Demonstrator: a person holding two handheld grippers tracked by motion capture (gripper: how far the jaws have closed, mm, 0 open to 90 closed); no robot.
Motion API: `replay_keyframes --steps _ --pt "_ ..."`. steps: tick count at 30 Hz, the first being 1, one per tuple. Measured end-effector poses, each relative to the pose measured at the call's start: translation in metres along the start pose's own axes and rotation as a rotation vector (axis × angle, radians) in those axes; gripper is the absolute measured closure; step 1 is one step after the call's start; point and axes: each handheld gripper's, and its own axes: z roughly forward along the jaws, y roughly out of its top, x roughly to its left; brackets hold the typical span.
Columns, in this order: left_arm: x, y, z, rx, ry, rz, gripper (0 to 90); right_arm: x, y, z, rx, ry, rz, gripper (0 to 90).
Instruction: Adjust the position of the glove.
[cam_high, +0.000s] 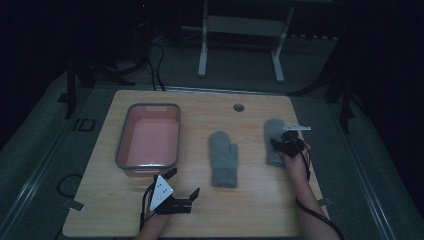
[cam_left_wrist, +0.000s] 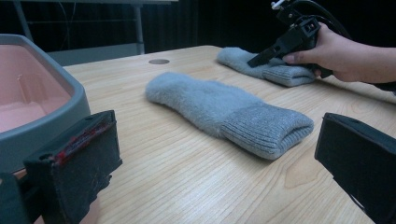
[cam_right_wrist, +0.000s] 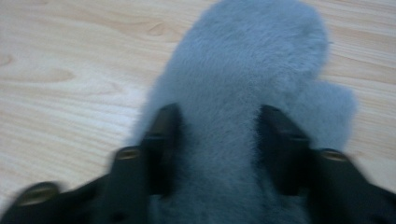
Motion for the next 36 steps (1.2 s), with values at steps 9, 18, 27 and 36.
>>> replay_keyframes --steps 9,18,27,36 --pt "0.001 0.0 0.0 -0.001 0.0 -0.005 0.4 0.002 0.004 -0.015 -0.014 0.021 0.007 80.0" --pt "0.0 0.0 0.0 0.001 0.002 -0.004 0.4 0.013 0.001 -0.072 -0.091 0.074 -0.059 80.0" --pt "0.0 0.0 0.0 0.001 0.002 -0.003 0.4 0.034 -0.023 -0.109 -0.093 0.102 -0.128 79.4" --pt "0.0 0.0 0.0 0.001 0.002 -0.003 0.4 0.026 -0.049 -0.081 -0.02 0.096 -0.125 75.7"
